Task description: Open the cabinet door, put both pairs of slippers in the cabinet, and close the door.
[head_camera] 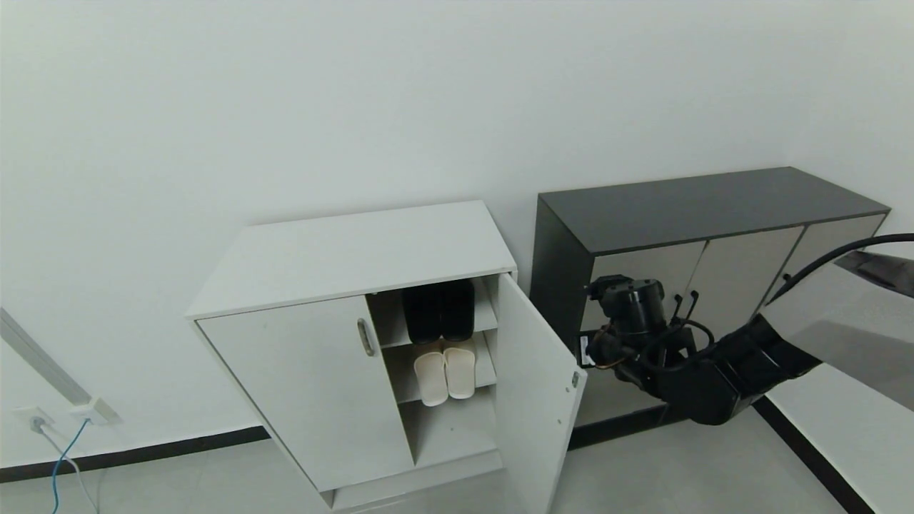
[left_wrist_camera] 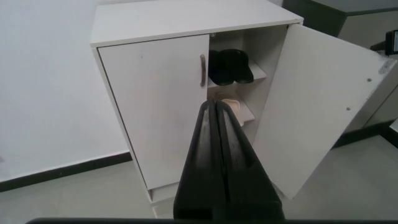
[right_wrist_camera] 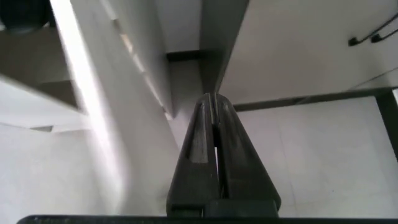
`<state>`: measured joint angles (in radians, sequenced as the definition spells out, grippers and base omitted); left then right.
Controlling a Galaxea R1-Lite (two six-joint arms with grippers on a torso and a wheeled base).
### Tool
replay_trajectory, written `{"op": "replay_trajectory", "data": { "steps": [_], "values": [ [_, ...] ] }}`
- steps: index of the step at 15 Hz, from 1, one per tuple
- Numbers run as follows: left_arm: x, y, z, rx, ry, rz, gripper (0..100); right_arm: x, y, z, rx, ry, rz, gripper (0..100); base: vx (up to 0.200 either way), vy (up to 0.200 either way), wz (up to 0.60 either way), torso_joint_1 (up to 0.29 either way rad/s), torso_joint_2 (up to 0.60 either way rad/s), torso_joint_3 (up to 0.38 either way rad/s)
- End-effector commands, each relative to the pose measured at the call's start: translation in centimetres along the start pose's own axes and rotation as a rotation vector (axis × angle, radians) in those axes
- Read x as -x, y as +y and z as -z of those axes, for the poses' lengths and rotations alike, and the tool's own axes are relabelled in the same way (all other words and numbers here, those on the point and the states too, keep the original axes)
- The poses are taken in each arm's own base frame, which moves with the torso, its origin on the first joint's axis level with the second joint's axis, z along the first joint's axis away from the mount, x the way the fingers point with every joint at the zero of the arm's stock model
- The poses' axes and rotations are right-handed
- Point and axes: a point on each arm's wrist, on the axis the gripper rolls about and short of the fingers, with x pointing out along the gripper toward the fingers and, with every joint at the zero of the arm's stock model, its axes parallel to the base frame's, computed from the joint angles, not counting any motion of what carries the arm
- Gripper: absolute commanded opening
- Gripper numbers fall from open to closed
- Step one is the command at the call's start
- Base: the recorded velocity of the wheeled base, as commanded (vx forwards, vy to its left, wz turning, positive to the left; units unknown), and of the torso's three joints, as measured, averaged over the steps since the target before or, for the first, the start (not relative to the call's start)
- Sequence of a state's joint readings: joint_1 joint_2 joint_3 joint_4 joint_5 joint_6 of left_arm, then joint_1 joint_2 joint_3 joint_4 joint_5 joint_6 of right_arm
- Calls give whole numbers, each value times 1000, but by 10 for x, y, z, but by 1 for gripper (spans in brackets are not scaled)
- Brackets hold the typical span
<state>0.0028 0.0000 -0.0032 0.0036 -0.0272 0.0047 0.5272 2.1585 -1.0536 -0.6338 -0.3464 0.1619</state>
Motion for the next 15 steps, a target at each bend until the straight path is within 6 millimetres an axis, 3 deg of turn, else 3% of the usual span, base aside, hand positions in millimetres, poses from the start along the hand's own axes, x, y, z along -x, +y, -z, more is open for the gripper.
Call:
{"op": "replay_trajectory", "data": {
  "steps": [1,5,9,13,15],
  "values": [
    [0,0,0,0,3,0,0,16,12,-1,16,-6,-38,0,0,0,0,0,0,0],
    [0,0,0,0,3,0,0,42,35,-1,-2,-15,-120,0,0,0,0,0,0,0],
    [0,0,0,0,1,0,0,78,32,-14,56,-69,-159,0,0,0,0,0,0,0],
    [0,0,0,0,3,0,0,87,28,-19,94,-98,-101,0,0,0,0,0,0,0],
    [0,0,0,0,1,0,0,87,27,-20,95,-99,-101,0,0,0,600,2,2,0]
  ]
}}
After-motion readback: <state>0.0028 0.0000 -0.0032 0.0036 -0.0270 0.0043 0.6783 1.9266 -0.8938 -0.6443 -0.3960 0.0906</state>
